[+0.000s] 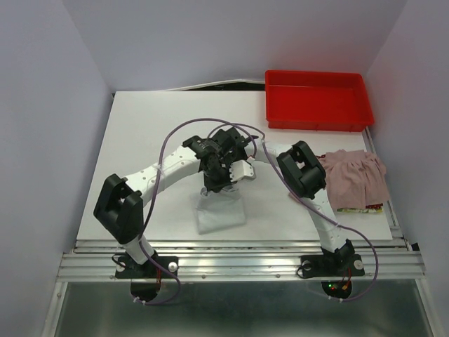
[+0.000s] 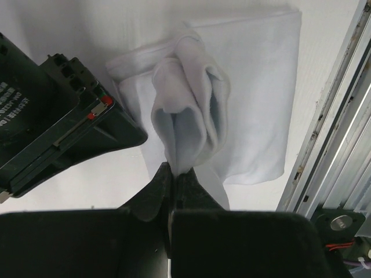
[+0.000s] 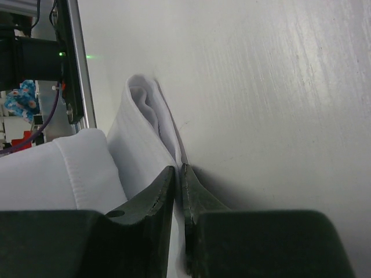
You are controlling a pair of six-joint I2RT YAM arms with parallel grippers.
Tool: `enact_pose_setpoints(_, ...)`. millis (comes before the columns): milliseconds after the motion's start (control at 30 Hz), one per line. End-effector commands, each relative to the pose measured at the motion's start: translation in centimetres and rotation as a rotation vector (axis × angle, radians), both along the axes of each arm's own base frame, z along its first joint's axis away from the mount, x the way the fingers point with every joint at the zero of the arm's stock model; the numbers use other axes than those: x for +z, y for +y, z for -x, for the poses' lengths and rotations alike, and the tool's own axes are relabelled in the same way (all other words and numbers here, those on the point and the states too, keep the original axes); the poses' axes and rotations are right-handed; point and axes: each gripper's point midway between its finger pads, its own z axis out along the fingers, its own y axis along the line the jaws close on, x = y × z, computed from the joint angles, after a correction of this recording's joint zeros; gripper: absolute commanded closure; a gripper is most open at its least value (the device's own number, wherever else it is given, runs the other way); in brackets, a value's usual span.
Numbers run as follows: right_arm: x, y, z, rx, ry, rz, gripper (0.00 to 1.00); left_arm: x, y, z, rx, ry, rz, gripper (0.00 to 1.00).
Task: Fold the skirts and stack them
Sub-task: Fold the skirt
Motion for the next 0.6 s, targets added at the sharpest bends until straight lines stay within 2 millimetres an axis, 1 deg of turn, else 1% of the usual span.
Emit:
enact_pose_setpoints(0, -0.2, -0.2, -0.1, 0.003, -0.060, 0.033, 0.84, -0.7, -0.1, 0.5, -0.007, 0.028, 0.019, 0.99)
enact_pose_setpoints(33, -0.3, -0.2, -0.2, 0.002, -0.065, 0.037, 0.84, -0.8, 0.0, 0.7, -0.006, 0.037, 0.017, 1.00)
enact_pose_setpoints(100, -0.4, -0.2, -0.4, -0.002, -0.076, 0.045, 0.84, -0.1, -0.3, 0.8, -0.010, 0.047, 0.037, 1.00)
enact_pose_setpoints(133, -0.7, -0.3, -0.5, -0.006, -0.081, 0.056, 0.84, 0.5, -0.4, 1.4, -0.016, 0.068, 0.054, 1.00)
enact_pose_setpoints(167, -0.9, -0.4, -0.6, -0.010, -0.085, 0.064, 0.84, 1.7, -0.9, 1.2, -0.021, 0.060, 0.082, 1.00)
enact_pose_setpoints(200, -1.0, -0.4, -0.8, -0.014, -0.091, 0.069, 0.84, 2.2, -0.8, 1.7, -0.021, 0.078, 0.084, 1.00)
enact_pose_setpoints(233, -1.5, -0.4, -1.0, -0.020, -0.101, 0.083, 0.85, 3.5, -1.3, 1.9, -0.027, 0.080, 0.120, 1.00)
enact_pose_setpoints(267, -1.6, -0.3, -1.3, -0.027, -0.106, 0.091, 0.85, 4.0, -1.1, 2.6, -0.026, 0.109, 0.118, 1.00)
enact_pose_setpoints(300, -1.8, -0.4, -1.4, -0.033, -0.111, 0.101, 0.85, 4.6, -1.5, 2.7, -0.031, 0.109, 0.141, 1.00)
enact_pose_setpoints(333, -1.8, -0.2, -1.8, -0.038, -0.121, 0.103, 0.86, 5.2, -1.3, 3.5, -0.035, 0.130, 0.143, 1.00)
enact_pose_setpoints(367, -2.2, -0.2, -2.1, -0.047, -0.126, 0.117, 0.86, 5.8, -1.6, 4.0, -0.044, 0.146, 0.164, 1.00)
enact_pose_setpoints(433, -2.2, 0.2, -2.9, -0.068, -0.140, 0.121, 0.87, 6.6, -1.6, 5.3, -0.057, 0.167, 0.172, 1.00)
enact_pose_setpoints(467, -2.5, 0.2, -3.2, -0.077, -0.144, 0.131, 0.87, 6.9, -1.8, 6.0, -0.067, 0.179, 0.181, 1.00)
enact_pose_setpoints(533, -2.4, 0.6, -3.9, -0.097, -0.157, 0.131, 0.89, 7.3, -2.1, 7.5, -0.087, 0.207, 0.187, 1.00)
enact_pose_setpoints(567, -2.7, 0.7, -4.0, -0.103, -0.149, 0.136, 0.89, 7.3, -2.2, 8.2, -0.097, 0.231, 0.189, 1.00)
